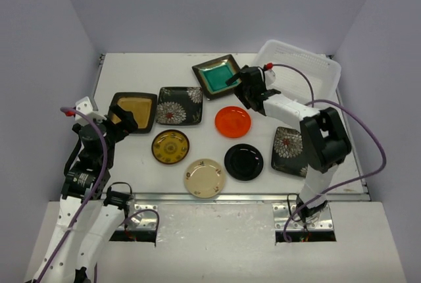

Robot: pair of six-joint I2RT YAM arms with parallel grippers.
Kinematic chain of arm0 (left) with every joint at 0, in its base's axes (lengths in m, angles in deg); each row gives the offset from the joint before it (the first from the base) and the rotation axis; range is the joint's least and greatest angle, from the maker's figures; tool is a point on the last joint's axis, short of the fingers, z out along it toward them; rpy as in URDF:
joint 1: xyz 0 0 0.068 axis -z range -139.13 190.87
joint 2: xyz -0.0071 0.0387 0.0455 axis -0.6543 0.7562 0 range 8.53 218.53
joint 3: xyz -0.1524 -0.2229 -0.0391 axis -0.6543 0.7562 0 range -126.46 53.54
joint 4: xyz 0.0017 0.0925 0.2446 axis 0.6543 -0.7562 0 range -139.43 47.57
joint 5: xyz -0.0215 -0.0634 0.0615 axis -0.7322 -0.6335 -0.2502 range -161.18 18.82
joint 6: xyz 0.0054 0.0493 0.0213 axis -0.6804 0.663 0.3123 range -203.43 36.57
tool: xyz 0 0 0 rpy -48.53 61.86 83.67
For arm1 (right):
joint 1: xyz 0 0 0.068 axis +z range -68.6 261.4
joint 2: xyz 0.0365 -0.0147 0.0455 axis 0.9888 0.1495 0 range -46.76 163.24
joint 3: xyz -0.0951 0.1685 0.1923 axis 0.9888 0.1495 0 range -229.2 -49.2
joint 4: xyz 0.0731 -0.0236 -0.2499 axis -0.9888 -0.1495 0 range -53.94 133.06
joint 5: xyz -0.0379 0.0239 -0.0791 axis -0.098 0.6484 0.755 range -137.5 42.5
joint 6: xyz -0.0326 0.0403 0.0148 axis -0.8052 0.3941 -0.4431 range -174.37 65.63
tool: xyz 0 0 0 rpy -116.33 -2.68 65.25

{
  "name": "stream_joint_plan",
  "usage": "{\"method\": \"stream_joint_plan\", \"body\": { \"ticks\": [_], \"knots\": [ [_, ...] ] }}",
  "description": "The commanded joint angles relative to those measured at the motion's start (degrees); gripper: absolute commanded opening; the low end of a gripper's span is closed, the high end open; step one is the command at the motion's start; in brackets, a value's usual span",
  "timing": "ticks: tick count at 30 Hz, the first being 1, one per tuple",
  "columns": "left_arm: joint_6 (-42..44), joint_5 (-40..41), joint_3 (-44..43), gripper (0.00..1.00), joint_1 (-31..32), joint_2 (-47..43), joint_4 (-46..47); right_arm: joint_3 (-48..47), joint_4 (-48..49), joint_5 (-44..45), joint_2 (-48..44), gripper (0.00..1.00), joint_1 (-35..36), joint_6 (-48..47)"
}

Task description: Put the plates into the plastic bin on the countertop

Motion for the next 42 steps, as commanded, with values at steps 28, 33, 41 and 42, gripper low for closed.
{"method": "stream_joint_plan", "body": {
  "ticks": [28, 33, 41, 42],
  "knots": [
    [1.0, 0.1, -0.1, 1.00, 0.7, -3.1, 2.8, -16.9, -2.2, 4.6, 27.4, 0.45, -0.6, 21.4],
    [1.0, 0.0, -0.1, 1.00, 0.7, -2.9, 3.0, -14.9, -0.5, 4.7, 29.0, 0.30, -0.6, 24.5],
    [1.0, -0.2, 0.0, 1.00, 0.7, -3.5, 3.0, -15.1, 7.1, 2.4, 28.9, 0.00, -0.3, 24.5],
    [1.0, -0.2, 0.0, 1.00, 0.7, -3.5, 3.0, -14.9, 8.9, 2.2, 28.3, 0.00, -0.2, 24.2]
  ]
}}
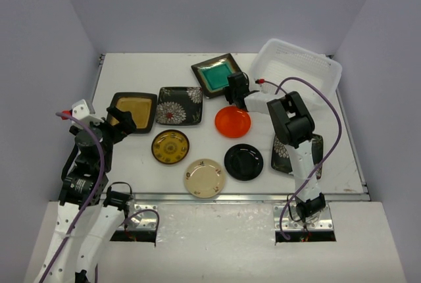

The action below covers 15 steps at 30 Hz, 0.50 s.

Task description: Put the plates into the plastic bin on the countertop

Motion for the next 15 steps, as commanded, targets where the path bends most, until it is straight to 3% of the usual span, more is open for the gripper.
{"method": "stream_joint_plan", "body": {
  "ticks": [1, 5, 15],
  "knots": [
    [0.4, -0.1, 0.0, 1.00, 0.4, -0.8, 2.6, 1.5, 5.1, -0.5, -0.1, 0.00, 0.3, -1.5],
    [0.5, -0.2, 0.0, 1.00, 0.4, -0.7, 2.6, 1.7, 11.2, -1.0, -2.2, 0.00, 0.3, -2.4],
    [0.5, -0.3, 0.1, 1.00, 0.4, -1.6, 2.7, -7.0, 11.2, -0.7, -4.8, 0.00, -0.2, -7.4]
  ]
}}
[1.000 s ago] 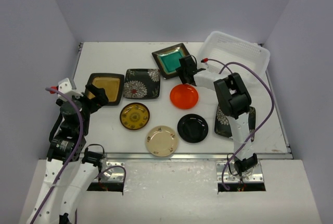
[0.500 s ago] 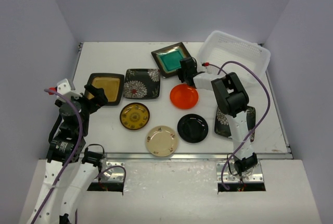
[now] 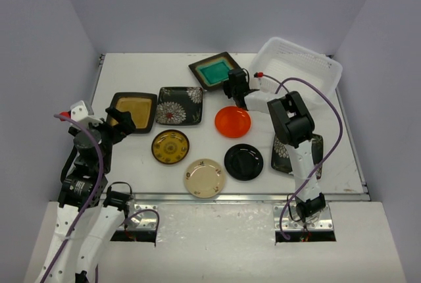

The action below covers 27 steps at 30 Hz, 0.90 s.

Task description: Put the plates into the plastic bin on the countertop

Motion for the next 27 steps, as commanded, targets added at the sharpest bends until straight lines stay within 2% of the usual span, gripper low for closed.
{"method": "stream_joint_plan", "body": {
  "ticks": [1, 16, 27],
  "knots": [
    [0.5, -0.2, 0.2, 1.00, 0.4, -0.8, 2.7, -7.7, 3.3, -0.4, -5.2, 0.00, -0.2, -5.0],
    [0.4, -0.4, 0.2, 1.00, 0.5, -0.1, 2.5, -12.2, 4.1, -10.2, -11.2, 0.00, -2.7, -5.6],
    [0.3, -0.1, 0.2, 1.00, 0.5, -0.5, 2.4, -7.4, 9.4, -16.1, -18.3, 0.00, -7.1, -6.9]
  ]
}}
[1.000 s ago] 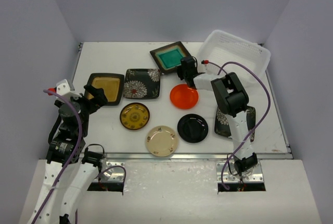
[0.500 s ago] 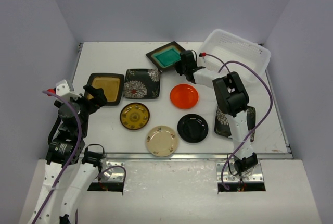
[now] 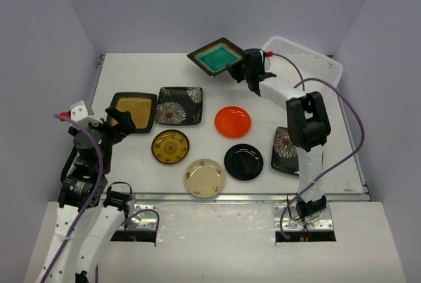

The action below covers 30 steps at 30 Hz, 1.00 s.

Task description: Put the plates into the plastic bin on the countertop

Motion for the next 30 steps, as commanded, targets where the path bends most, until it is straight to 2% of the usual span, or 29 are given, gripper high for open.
{"method": "stream_joint_plan", "body": {
  "ticks": [1, 9, 12, 14, 17, 23, 30],
  "knots": [
    [0.3, -0.2, 0.2, 1.00, 0.5, -0.1, 2.4, -1.2, 19.6, -4.1, -10.7, 0.00, -2.1, 0.9],
    [0.3, -0.1, 0.2, 1.00, 0.5, -0.3, 2.3, 5.9, 18.1, -5.8, -17.9, 0.00, -10.8, -2.2],
    [0.4, -0.8, 0.2, 1.00, 0.5, 0.0, 2.5, 6.9, 12.3, -9.8, -21.0, 0.00, -16.4, -9.2],
    [0.5, -1.1, 0.2, 1.00, 0.6, 0.4, 2.6, 6.1, 5.1, -11.5, -21.8, 0.00, -18.7, -12.9],
    [0.6, -1.5, 0.2, 1.00, 0.6, 0.8, 2.9, 7.5, 2.4, -13.1, -22.7, 0.00, -23.2, -15.1],
    [0.7, -2.3, 0.3, 1.00, 0.7, 1.4, 3.0, 11.6, 2.5, -9.7, -24.9, 0.00, -25.6, -20.1],
    [0.7, -2.4, 0.3, 1.00, 1.3, 1.0, 2.9, 6.7, -3.8, -5.2, -22.4, 0.00, -26.3, -28.5]
  ]
}}
